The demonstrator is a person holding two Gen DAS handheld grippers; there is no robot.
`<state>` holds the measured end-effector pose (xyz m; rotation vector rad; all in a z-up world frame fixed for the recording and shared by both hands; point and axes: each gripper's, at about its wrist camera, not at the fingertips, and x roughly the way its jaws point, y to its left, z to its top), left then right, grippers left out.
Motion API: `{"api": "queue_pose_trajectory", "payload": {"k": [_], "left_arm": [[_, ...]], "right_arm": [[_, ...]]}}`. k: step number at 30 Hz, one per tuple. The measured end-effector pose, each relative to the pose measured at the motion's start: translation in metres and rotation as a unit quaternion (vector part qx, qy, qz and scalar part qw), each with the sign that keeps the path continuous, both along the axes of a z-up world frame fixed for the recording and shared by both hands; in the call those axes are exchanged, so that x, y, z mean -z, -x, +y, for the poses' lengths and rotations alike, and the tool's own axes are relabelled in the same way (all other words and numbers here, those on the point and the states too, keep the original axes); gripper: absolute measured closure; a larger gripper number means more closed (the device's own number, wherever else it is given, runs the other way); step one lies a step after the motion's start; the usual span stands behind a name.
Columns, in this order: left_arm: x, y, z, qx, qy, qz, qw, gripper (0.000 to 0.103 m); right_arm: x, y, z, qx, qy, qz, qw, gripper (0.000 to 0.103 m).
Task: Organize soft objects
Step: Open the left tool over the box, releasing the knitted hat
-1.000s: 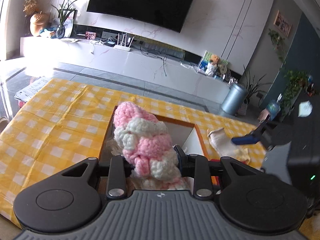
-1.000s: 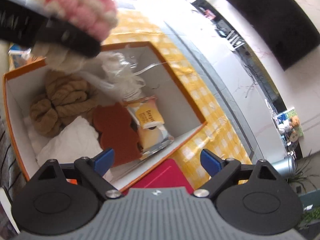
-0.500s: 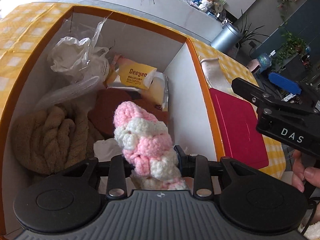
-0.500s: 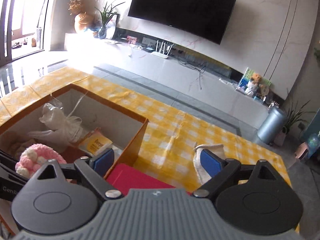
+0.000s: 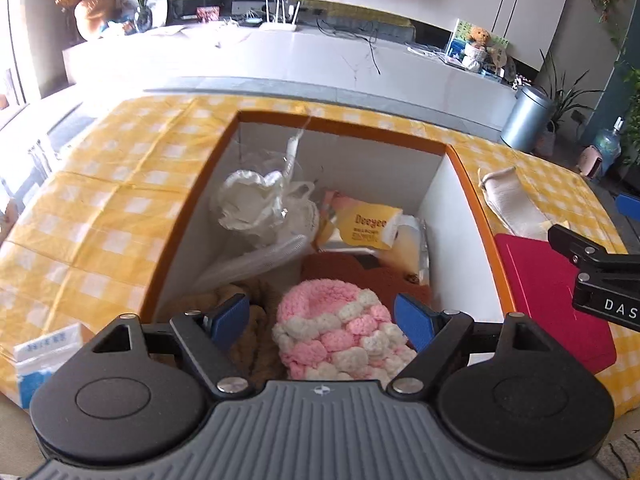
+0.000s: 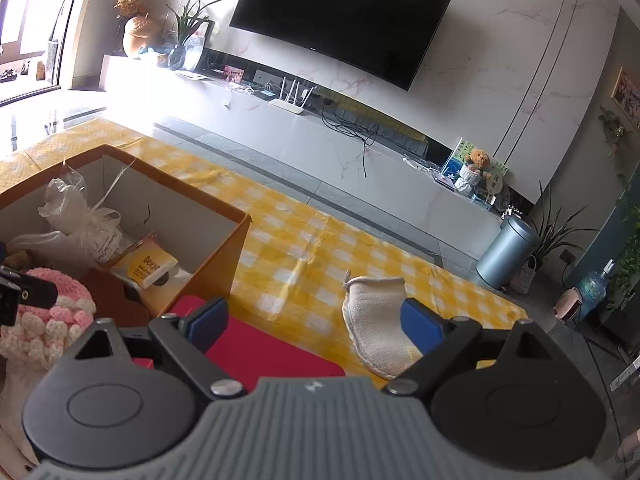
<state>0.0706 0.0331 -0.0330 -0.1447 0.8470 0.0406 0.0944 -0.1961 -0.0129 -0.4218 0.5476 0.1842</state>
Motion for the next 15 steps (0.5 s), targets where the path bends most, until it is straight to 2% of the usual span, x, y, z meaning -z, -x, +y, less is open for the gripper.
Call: {"api": "queue_pose_trajectory", "payload": {"k": [3,9,12,15], "left_arm": [[-0.014,0.013,-0.003,-0.021,-0.031,-0.047,0.9982,0.006],[-0.032,0.019,-0.009,-0.017,-0.069,-0.086,0.9938,0.006],[-0.038,0.021,-0.011,-0.008,-0.074,-0.105,0.9917,0.006],[-0.044,0.025,-0.011,0.023,-0.056,-0.141,0.9882,0.006]], "right_arm": [[0.002,0.001,0.002,-0.002,0.007,0.007,1.0,0.012],[0.01,0.0,0.005,0.0,0.03,0.023,0.999,0.012],[0.006,0.002,0.002,-0.001,0.026,0.02,0.999,0.012],[-0.002,0.004,-0.006,-0.005,0.022,0.011,1.0,0.012]]}}
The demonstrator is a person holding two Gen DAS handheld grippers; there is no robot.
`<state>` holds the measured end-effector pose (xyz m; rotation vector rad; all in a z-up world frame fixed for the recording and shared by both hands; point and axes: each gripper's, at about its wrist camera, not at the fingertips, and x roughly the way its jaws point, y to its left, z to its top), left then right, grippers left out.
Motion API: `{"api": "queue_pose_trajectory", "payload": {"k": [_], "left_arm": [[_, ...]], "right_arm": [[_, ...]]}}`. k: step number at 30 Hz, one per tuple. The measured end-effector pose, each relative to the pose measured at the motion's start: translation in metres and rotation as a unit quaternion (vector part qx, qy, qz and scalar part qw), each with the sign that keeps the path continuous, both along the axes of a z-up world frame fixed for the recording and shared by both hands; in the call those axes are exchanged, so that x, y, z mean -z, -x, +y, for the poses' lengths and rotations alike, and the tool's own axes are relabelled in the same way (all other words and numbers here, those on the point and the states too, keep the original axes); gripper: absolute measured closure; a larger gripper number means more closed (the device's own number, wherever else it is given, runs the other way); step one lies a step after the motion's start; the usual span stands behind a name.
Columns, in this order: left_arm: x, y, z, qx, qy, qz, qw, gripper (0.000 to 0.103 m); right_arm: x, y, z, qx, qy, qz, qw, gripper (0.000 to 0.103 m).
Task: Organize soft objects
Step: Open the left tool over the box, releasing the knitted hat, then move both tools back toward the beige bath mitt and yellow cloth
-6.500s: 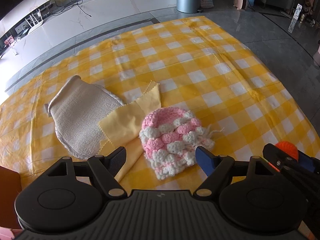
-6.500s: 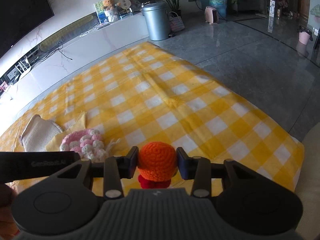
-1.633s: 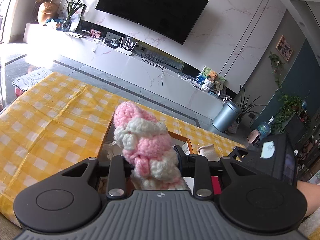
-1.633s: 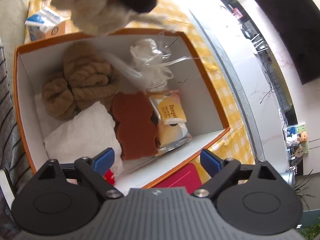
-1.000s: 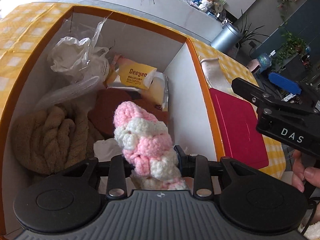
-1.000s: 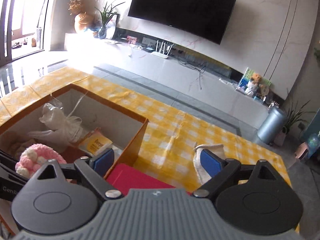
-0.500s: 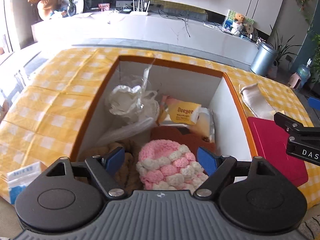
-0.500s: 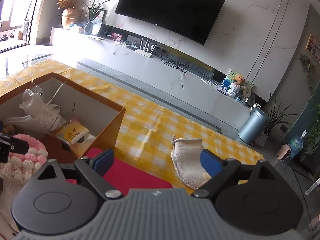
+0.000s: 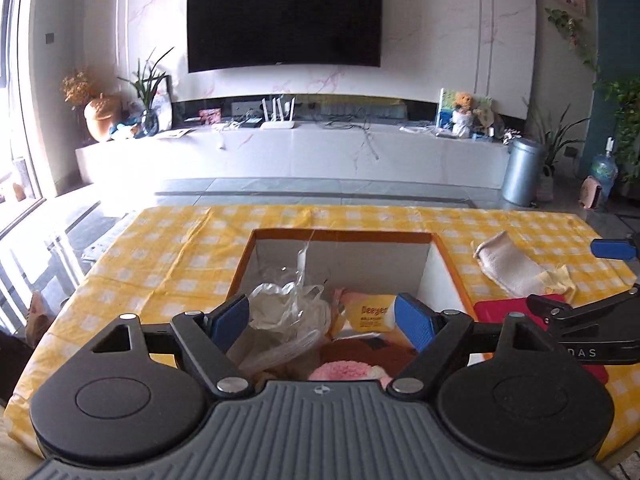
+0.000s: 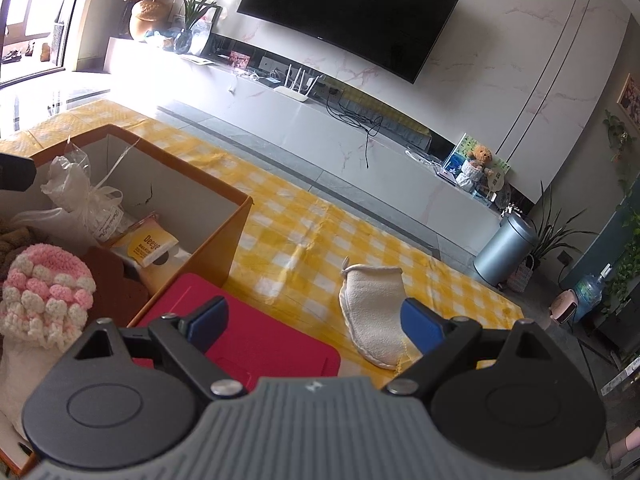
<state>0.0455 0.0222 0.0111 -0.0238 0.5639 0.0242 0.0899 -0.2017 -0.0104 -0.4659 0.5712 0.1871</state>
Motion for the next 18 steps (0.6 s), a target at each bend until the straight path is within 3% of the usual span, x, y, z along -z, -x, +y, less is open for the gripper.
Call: {"api": "queue_pose_trajectory", "payload": {"k": [5,8,12,15,16,18], "left_arm": [[-0.017,0.009,0.002,0.019,0.066,-0.036,0.997,0.006],[-0.024,0.012,-0.002,0.026,0.076,-0.041,0.9959,0.006],[-0.029,0.012,-0.007,-0.001,0.087,-0.049,0.995,0.006],[-0.035,0.009,-0.016,-0.001,0.065,-0.053,0.9965,0.006],[-0.038,0.008,-0.022,0.0,0.049,-0.056,0.9972,0.006],[-0.042,0.006,-0.04,0.002,0.014,-0.063,0.9979,0.006]], "right_arm": [[-0.028,-0.002,-0.037,0.025,-0.015,-0.023,0.999,0.011],[-0.049,-0.018,-0.07,0.054,-0.042,-0.021,0.997,0.003],[-0.063,-0.044,-0.111,0.11,-0.084,-0.018,0.99,0.003],[-0.052,-0.069,-0.139,0.114,-0.122,0.034,0.985,0.002],[-0.039,-0.081,-0.145,0.11,-0.126,0.068,0.984,0.003],[-0.016,-0.093,-0.155,0.126,-0.126,0.086,0.98,0.003]]}}
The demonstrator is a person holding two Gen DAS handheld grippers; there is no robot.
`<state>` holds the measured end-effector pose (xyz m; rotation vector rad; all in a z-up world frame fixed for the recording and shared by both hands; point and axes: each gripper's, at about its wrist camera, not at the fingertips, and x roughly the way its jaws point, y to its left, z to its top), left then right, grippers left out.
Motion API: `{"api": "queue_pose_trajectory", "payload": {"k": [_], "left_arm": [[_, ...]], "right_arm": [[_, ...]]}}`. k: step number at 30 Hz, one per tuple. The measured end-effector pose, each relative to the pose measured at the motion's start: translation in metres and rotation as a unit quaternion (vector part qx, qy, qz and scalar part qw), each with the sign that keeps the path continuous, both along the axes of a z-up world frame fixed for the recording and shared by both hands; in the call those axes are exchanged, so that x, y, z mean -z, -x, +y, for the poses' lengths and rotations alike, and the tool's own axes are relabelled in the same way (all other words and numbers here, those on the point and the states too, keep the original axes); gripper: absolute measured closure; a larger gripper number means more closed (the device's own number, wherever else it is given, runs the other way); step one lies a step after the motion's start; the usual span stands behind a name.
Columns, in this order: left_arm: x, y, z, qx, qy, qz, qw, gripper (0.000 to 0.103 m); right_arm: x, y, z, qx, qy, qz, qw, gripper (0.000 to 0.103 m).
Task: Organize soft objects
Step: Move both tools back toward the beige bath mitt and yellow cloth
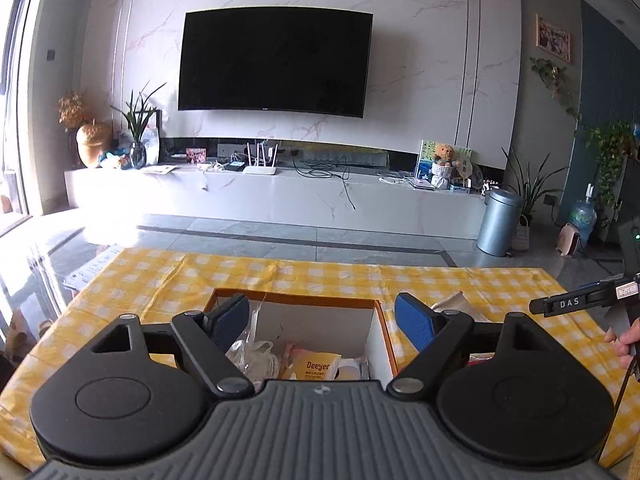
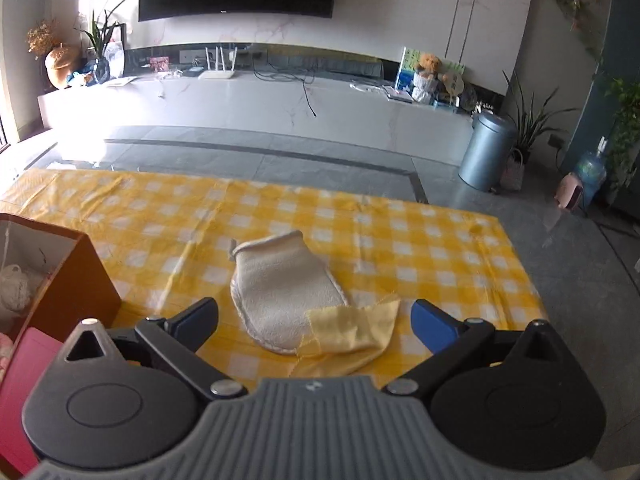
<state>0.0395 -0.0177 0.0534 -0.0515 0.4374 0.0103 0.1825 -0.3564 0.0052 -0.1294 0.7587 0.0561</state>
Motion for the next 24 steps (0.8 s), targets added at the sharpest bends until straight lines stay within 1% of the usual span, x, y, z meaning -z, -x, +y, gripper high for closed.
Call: {"api": "queue_pose_trajectory", "payload": {"k": [2,5,7,10,12,14,16,18,20,22,24], "left_arm": [[-0.002,-0.003,-0.015,0.011,-0.019,-0.004,0.9998,0.006],[0.0,-0.008,-0.039,0.062,-0.033,0.001,0.9975,0.006],[0.003,-0.015,-0.056,0.085,-0.031,0.011,0.9959,0.006],[0.005,-0.03,-0.075,0.105,-0.016,0.03,0.9939,0.006],[0.007,-0.04,-0.085,0.122,-0.008,0.045,0.9914,0.006],[0.009,-0.047,-0.092,0.135,-0.006,0.058,0.9891,0.006],[0.01,-0.051,-0.097,0.141,-0.017,0.062,0.988,0.006],[0.012,-0.052,-0.104,0.123,-0.042,0.062,0.9896,0.006],[0.014,-0.05,-0.107,0.102,-0.062,0.06,0.991,0.006],[0.014,-0.049,-0.11,0.105,-0.072,0.068,0.9895,0.006],[0.014,-0.048,-0.111,0.108,-0.073,0.08,0.9882,0.006]], "right_arm": [[0.027,-0.005,-0.01,0.02,-0.01,0.021,1.0,0.002],[0.05,-0.009,-0.023,0.019,-0.031,0.037,0.999,0.003],[0.063,-0.014,-0.032,0.036,-0.036,0.036,0.998,0.003],[0.081,-0.024,-0.04,0.062,-0.051,0.042,0.996,0.002],[0.094,-0.032,-0.041,0.063,-0.057,0.05,0.995,0.003],[0.106,-0.037,-0.042,0.049,-0.076,0.048,0.995,0.002],[0.121,-0.046,-0.039,0.03,-0.086,0.067,0.994,0.003],[0.132,-0.054,-0.038,0.034,-0.089,0.083,0.992,0.003],[0.142,-0.062,-0.04,0.048,-0.114,0.11,0.986,0.002],[0.143,-0.062,-0.039,0.05,-0.11,0.097,0.988,0.002],[0.146,-0.063,-0.037,0.042,-0.097,0.098,0.99,0.002]]}}
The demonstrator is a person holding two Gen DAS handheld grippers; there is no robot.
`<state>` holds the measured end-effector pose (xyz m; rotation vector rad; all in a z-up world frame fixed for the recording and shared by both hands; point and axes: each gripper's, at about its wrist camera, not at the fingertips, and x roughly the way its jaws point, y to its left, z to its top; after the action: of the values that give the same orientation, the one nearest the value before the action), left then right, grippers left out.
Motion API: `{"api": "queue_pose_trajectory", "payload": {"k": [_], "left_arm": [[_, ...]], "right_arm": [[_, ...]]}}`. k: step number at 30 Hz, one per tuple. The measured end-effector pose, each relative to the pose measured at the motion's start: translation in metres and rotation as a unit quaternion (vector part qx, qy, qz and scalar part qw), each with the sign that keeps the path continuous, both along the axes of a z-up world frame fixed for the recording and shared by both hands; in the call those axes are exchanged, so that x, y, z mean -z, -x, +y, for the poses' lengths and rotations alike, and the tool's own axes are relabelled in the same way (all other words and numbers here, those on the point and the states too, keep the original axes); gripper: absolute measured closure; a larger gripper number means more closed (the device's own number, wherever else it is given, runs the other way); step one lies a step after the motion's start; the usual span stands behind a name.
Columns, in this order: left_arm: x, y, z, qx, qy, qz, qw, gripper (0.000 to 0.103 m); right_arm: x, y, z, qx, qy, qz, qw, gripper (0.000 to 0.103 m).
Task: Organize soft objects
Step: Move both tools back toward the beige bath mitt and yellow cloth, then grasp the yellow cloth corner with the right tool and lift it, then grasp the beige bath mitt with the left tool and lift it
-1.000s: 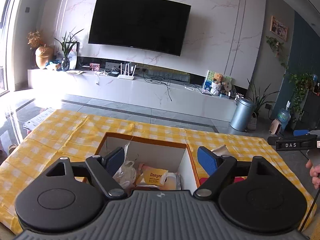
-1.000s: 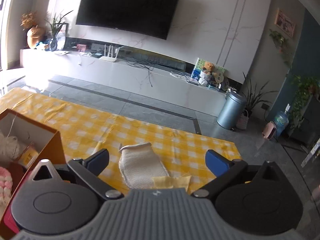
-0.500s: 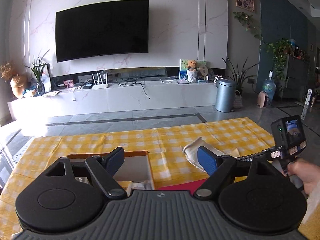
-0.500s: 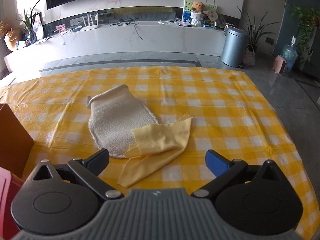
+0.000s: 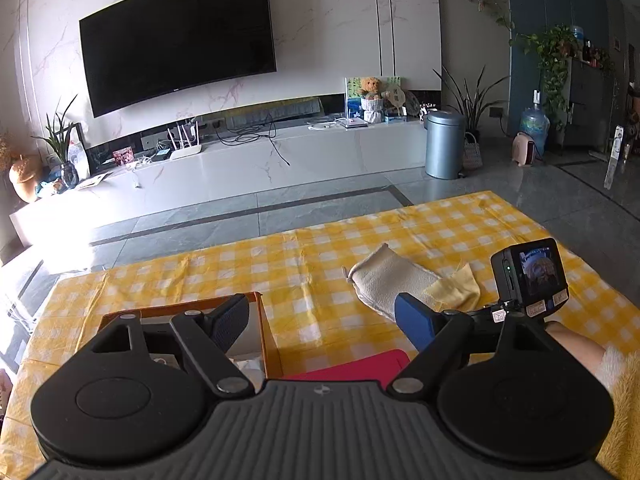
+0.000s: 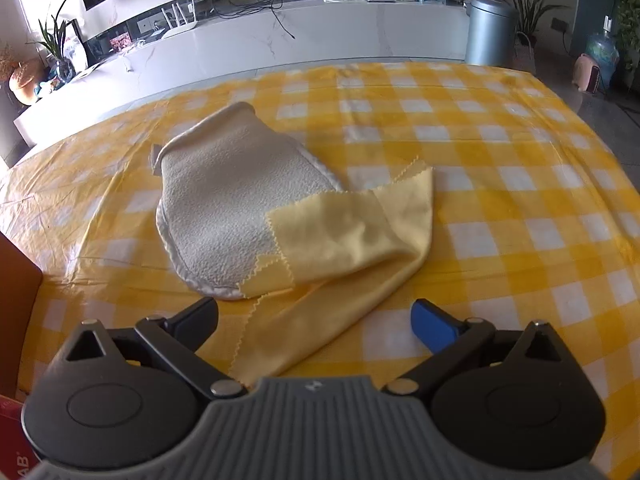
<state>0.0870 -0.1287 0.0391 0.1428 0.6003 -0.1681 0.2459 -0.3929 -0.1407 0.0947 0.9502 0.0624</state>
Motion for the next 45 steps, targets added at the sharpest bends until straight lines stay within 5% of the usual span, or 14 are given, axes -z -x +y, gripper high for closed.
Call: {"api": "queue_pose_trajectory", "payload": {"k": [4,7,12,14,18,23,32,35,41,45], "left_arm": [[-0.001,0.009,0.002,0.0,-0.007,0.008,0.9999,0.006],[-0.004,0.015,0.002,0.0,-0.024,0.004,0.9997,0.006],[-0.006,0.019,0.001,-0.005,-0.046,0.007,0.9989,0.006],[-0.008,0.019,-0.002,-0.003,-0.05,0.01,0.9987,0.006],[-0.01,0.012,-0.012,0.01,-0.055,0.023,0.9982,0.006],[-0.004,-0.013,-0.036,0.033,-0.065,0.055,0.9959,0.006],[0.031,-0.1,-0.096,0.072,-0.09,0.082,0.99,0.006],[0.053,-0.13,-0.117,0.097,-0.087,0.124,0.9837,0.006],[0.104,-0.178,-0.151,0.074,-0.126,0.149,0.978,0.006],[0.132,-0.218,-0.151,0.031,-0.094,0.215,0.9716,0.006]], "right_arm": [[0.004,0.002,0.005,-0.019,0.036,-0.015,0.999,0.005],[-0.001,0.004,0.001,-0.009,0.046,-0.022,0.999,0.03],[-0.005,0.006,-0.014,0.031,0.06,-0.03,0.997,0.092],[-0.006,0.006,-0.02,0.043,0.051,-0.025,0.997,0.099],[-0.012,0.009,-0.029,0.054,0.025,-0.011,0.998,0.101],[-0.036,0.021,-0.032,0.056,0.042,-0.05,0.996,0.101],[-0.063,0.041,-0.061,0.094,0.011,-0.089,0.992,0.1],[-0.069,0.045,-0.064,0.092,-0.001,-0.103,0.99,0.1],[-0.071,0.044,-0.073,0.097,-0.02,-0.102,0.99,0.1],[-0.072,0.045,-0.079,0.099,-0.028,-0.103,0.989,0.1]]}}
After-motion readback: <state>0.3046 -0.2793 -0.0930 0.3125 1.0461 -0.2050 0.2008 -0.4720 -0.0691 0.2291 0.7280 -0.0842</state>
